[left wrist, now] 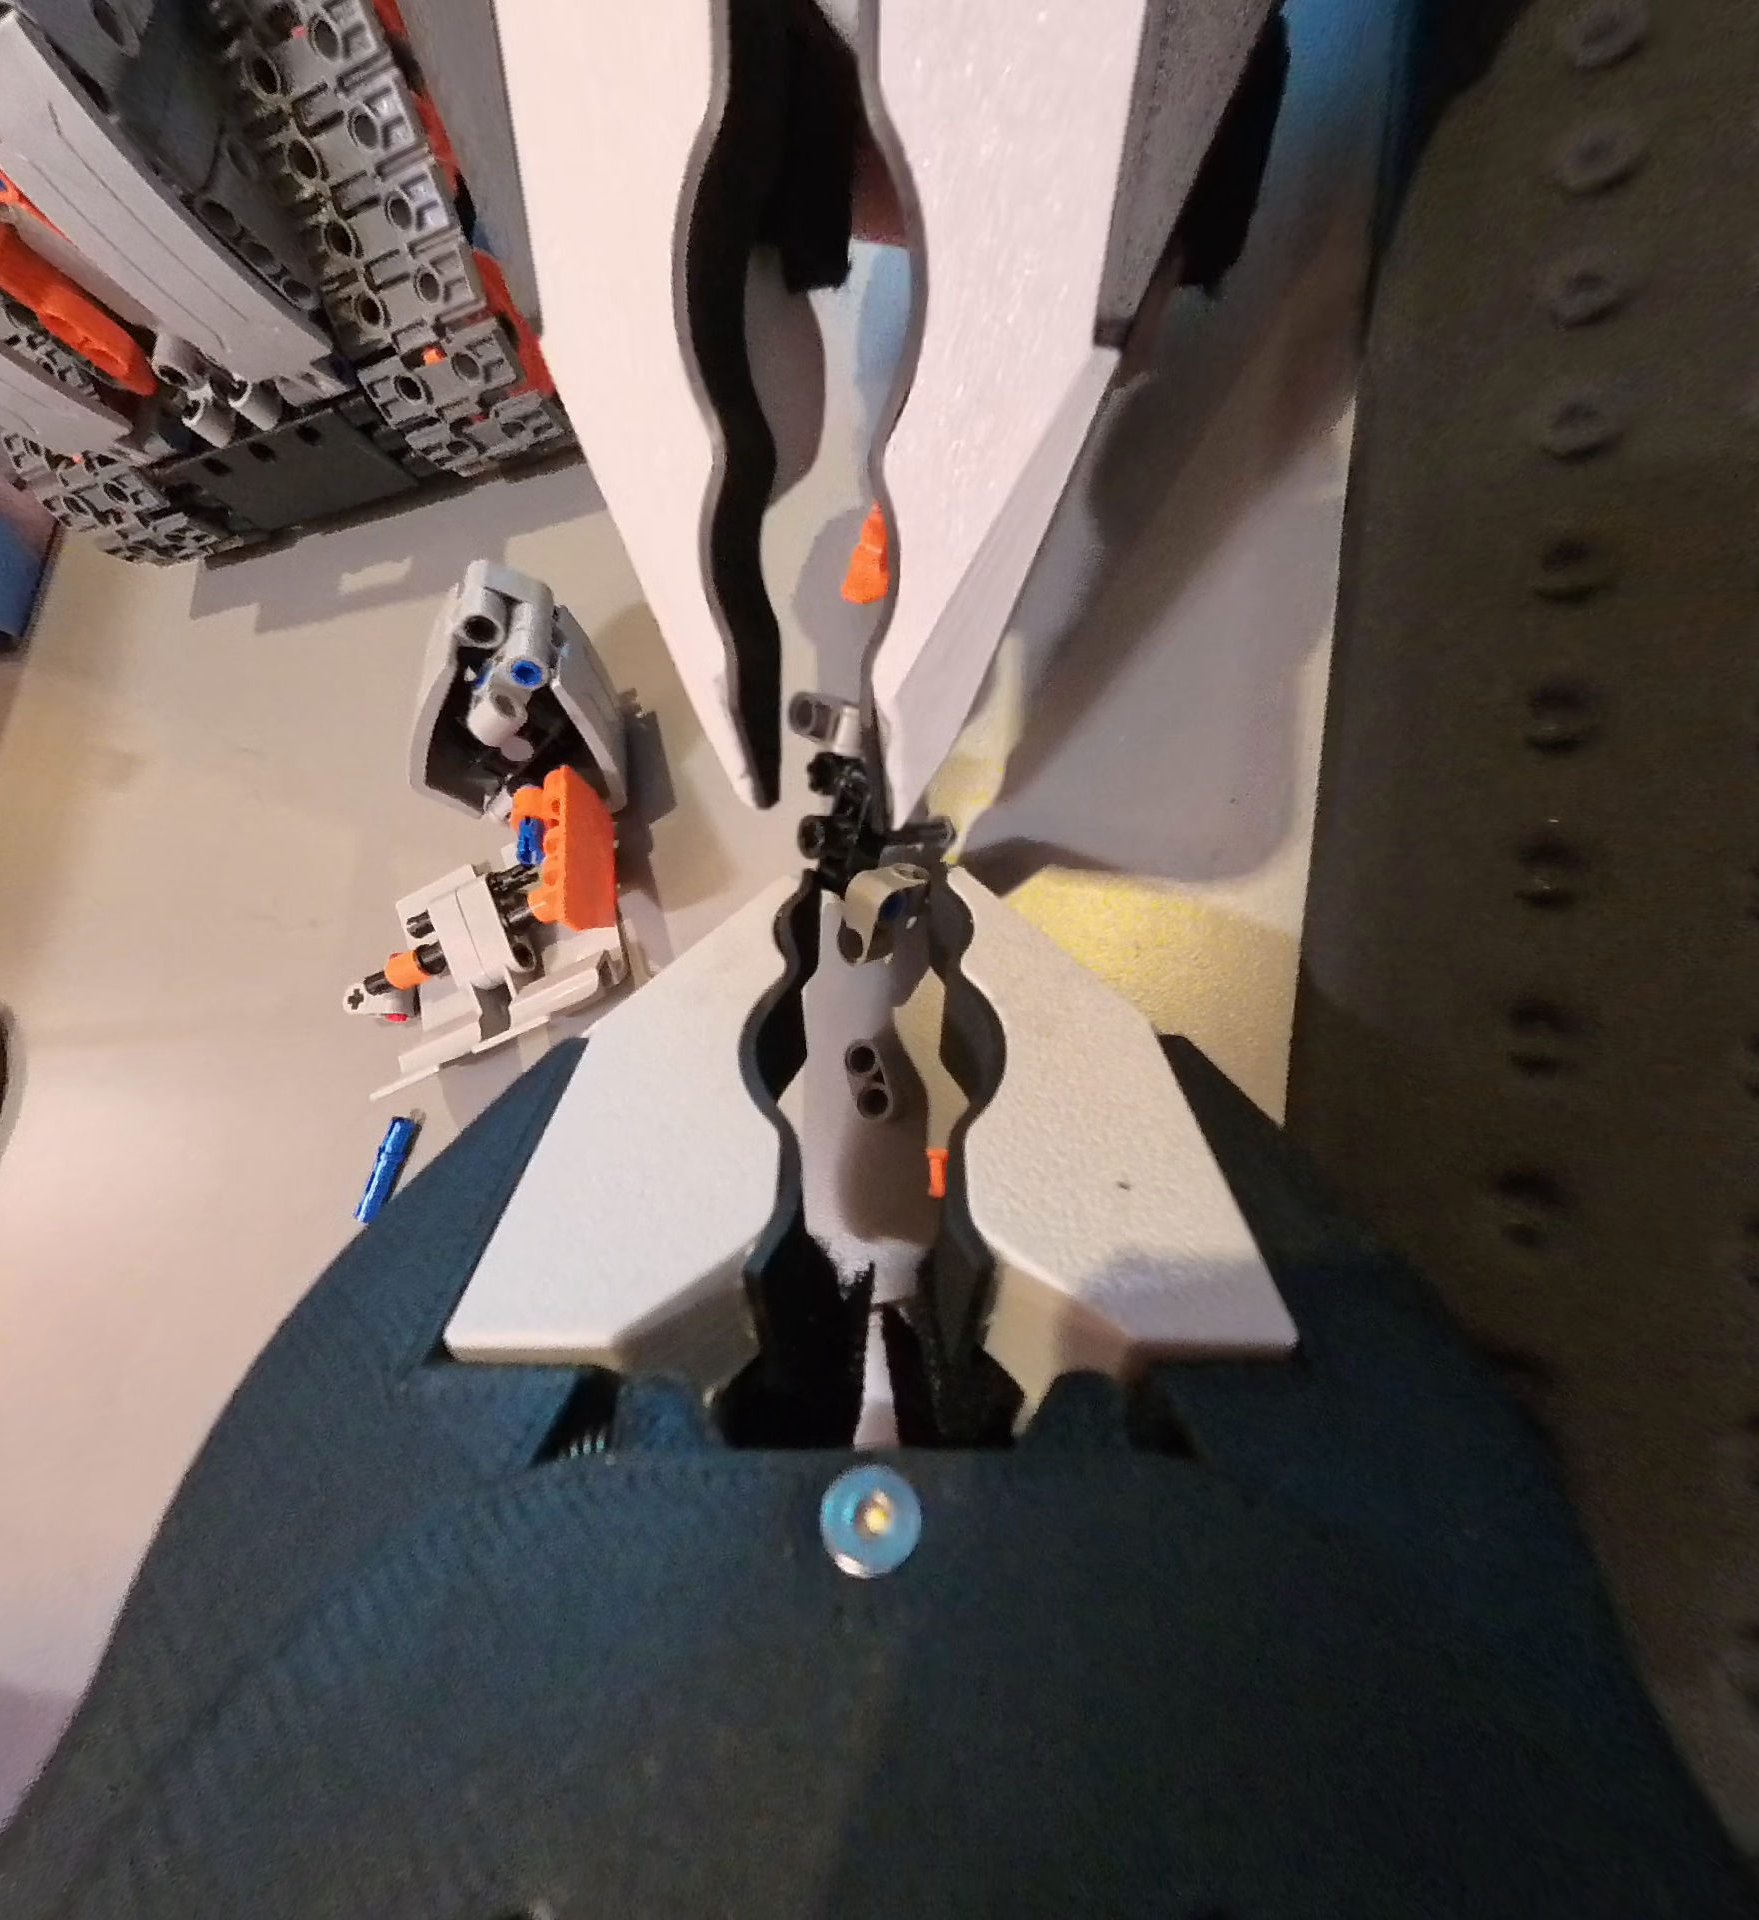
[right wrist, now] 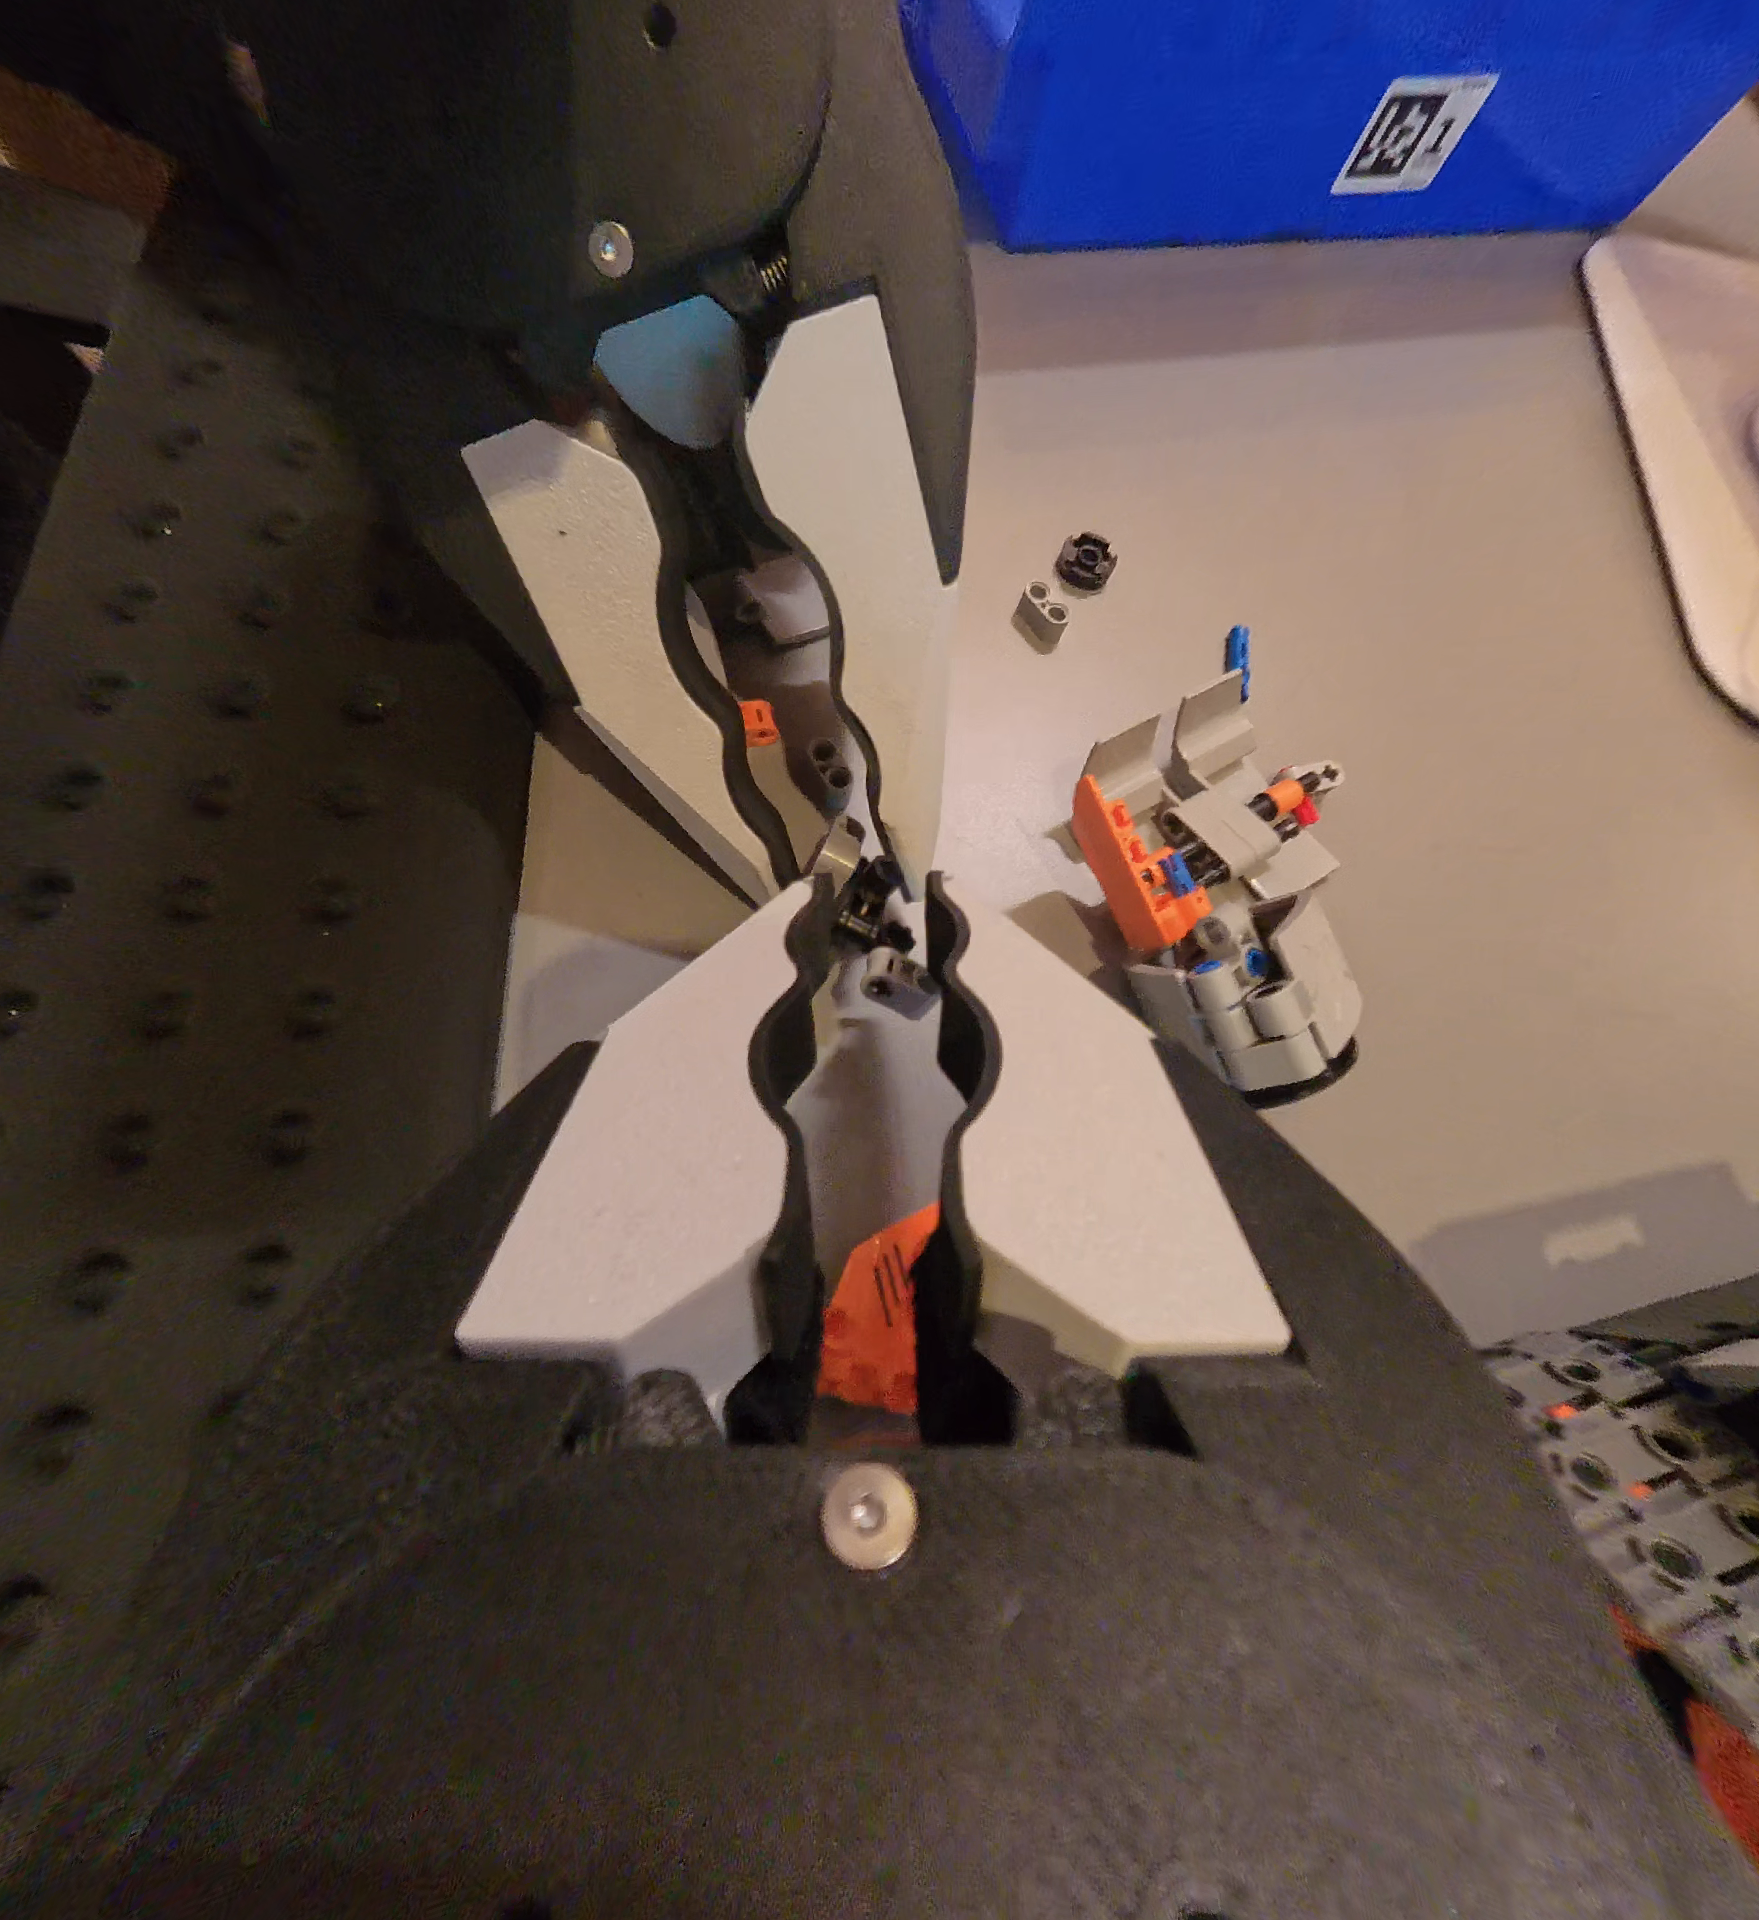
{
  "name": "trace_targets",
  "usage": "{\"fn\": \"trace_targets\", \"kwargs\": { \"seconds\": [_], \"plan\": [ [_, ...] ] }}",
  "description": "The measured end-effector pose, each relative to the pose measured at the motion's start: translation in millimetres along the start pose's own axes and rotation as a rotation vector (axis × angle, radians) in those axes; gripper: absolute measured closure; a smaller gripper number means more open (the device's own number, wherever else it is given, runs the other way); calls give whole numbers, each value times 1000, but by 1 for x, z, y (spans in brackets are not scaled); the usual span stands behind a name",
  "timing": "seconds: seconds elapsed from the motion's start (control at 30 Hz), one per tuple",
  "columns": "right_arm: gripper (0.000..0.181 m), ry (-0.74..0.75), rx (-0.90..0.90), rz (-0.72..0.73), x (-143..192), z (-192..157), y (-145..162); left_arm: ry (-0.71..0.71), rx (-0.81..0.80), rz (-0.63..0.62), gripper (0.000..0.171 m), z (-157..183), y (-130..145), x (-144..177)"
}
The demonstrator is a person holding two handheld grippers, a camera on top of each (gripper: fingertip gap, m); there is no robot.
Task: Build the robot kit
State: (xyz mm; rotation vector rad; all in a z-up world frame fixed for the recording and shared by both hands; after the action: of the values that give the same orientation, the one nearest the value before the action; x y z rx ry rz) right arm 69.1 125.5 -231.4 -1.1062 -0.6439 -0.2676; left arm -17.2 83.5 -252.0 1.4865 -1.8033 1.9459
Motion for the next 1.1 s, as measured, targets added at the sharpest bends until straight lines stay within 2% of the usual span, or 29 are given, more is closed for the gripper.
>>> {"fn": "trace_targets", "kwargs": {
  "seconds": [0.33, 0.43, 0.63, 0.8, 1.1],
  "plan": [
    [161, 37, 178, -96, -4, -8, 2, 29, -21, -60, 154, -4, -4, 0],
    [169, 58, 201, -128, -7, -7, 5, 69, -13, -84, 154, -6, -5, -2],
    [171, 10, 62, -106, -6, 0, 11, 45, -36, -70, 153, -9, -7, -4],
    [172, -20, 8, -87, -7, 1, 12, -30, -75, -28, 134, -12, -10, -1],
    [173, -37, -53, -83, -7, 3, 15, -84, -180, -10, 138, 0, -13, -7]
  ]
}}
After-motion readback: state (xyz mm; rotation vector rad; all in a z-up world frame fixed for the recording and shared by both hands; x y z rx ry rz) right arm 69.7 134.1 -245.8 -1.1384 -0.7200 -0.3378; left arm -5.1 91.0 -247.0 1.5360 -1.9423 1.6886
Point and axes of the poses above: each gripper's, where its closed fingertips meet, x back along the fingers, y out of its underside, z = x × y across the jaws, the point moved 7 cm from there along x, back along the fingers, and after that the axes turned 12 degrees about x, right-handed, at the moved point
